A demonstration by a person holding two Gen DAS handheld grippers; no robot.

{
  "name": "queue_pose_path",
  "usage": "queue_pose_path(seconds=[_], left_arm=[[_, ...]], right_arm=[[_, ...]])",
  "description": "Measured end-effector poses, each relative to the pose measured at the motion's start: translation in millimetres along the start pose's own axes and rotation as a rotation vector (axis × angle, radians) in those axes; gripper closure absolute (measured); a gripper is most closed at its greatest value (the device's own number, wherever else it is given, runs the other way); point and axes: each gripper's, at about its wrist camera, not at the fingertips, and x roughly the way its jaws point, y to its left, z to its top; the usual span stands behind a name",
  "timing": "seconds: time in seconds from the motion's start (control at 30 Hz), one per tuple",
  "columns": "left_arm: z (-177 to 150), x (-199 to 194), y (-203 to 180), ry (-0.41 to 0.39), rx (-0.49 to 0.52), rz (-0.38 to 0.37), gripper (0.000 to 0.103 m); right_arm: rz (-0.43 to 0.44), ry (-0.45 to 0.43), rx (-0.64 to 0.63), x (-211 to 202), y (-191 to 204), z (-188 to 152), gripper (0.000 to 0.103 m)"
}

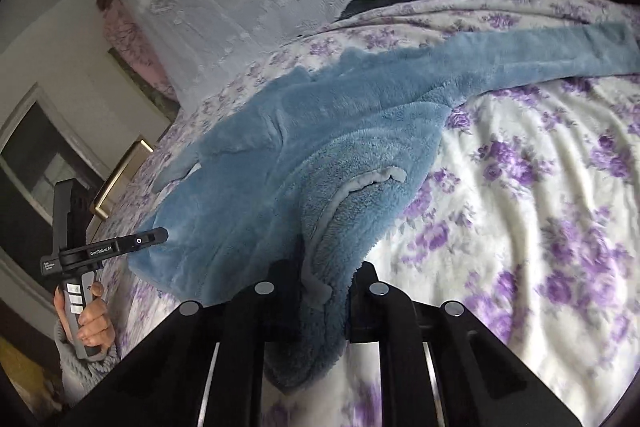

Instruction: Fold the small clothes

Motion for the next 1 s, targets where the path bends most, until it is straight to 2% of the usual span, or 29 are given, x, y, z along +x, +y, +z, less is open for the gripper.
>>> queue_pose_path(seconds=[0.07, 0.17, 0.27, 0.3, 0.33, 0.37, 0.4, 0.47, 0.5, 0.57, 0.63, 0.7, 0.73, 0.77, 0.8, 0.83, 0.9, 0.93, 1.0], left_arm=[[-18.4, -6.4, -5.9, 0.023, 0.027, -0.013, 0.087], [-44.8, 8.0, -1.9, 0.094, 0.022, 0.038, 0.083], [-51.7, 3.2, 8.3, 0.067, -0.013, -0.007, 0.08], [-50.1, -1.0, 10.9, 0.068, -0.032, -0.019, 0.075], [-47.7, -9.2, 13.0, 0.052, -0.054, -0.016, 0.062], [-45.5, -15.6, 13.7, 0.03, -0.058, 0.005, 0.053], [-43.0, -24.2, 11.9, -0.005, -0.051, 0.043, 0.038], [-35.3, -45.4, -0.7, -0.097, 0.002, 0.13, 0.032], [-30.3, -50.2, -3.8, -0.115, 0.016, 0.138, 0.03], [-17.4, -53.3, -18.6, -0.136, 0.049, 0.109, 0.021], [-5.2, -38.0, -35.0, -0.123, 0.086, 0.093, 0.011], [-1.1, -8.9, -46.3, -0.063, 0.126, 0.121, 0.009], [-0.8, 7.6, -48.5, -0.026, 0.142, 0.143, 0.009], [-3.8, 34.1, -48.7, 0.044, 0.16, 0.203, 0.009], [-7.9, 54.9, -47.9, 0.094, 0.181, 0.273, 0.006], [-13.1, 62.8, -53.4, 0.078, 0.239, 0.338, 0.004], [-15.8, 56.8, -67.0, 0.055, 0.311, 0.383, 0.005], [-9.4, 50.0, -76.8, 0.046, 0.346, 0.381, 0.005], [6.5, 37.9, -90.8, -0.003, 0.379, 0.362, 0.005]], right_arm=[[-0.021, 0.041, -0.028, -10.3, -1.5, -10.0, 0.088], [-0.059, 0.142, 0.003, -3.4, -22.0, -32.7, 0.087], [-0.032, 0.15, 0.024, -2.8, -35.0, -40.3, 0.083], [-0.028, 0.158, 0.033, -4.9, -35.1, -37.5, 0.075], [-0.03, 0.161, 0.048, -10.3, -34.4, -32.0, 0.065], [-0.043, 0.146, 0.047, -15.7, -34.1, -30.5, 0.062], [-0.073, 0.109, 0.035, -24.4, -33.5, -28.7, 0.061], [-0.132, 0.011, -0.019, -43.0, -24.4, -17.8, 0.06], [-0.136, -0.012, -0.037, -46.0, -21.7, -14.1, 0.059], [-0.109, -0.019, -0.046, -43.0, -13.5, -3.7, 0.058], [-0.094, 0.014, -0.094, -21.1, 0.2, -0.7, 0.058], [-0.104, 0.082, -0.145, 5.6, 10.0, -3.9, 0.058], [-0.129, 0.152, -0.158, 26.0, 11.2, -13.6, 0.055], [-0.14, 0.163, -0.168, 33.9, 8.8, -19.4, 0.054], [-0.141, 0.132, -0.208, 31.2, 10.0, -22.8, 0.054], [-0.147, 0.142, -0.229, 29.9, 12.2, -19.9, 0.053], [-0.134, 0.155, -0.223, 22.5, 12.5, -9.9, 0.052], [-0.124, 0.143, -0.207, 17.3, 10.2, 1.9, 0.05], [-0.163, 0.075, -0.198, 15.4, 11.3, 36.0, 0.043]])
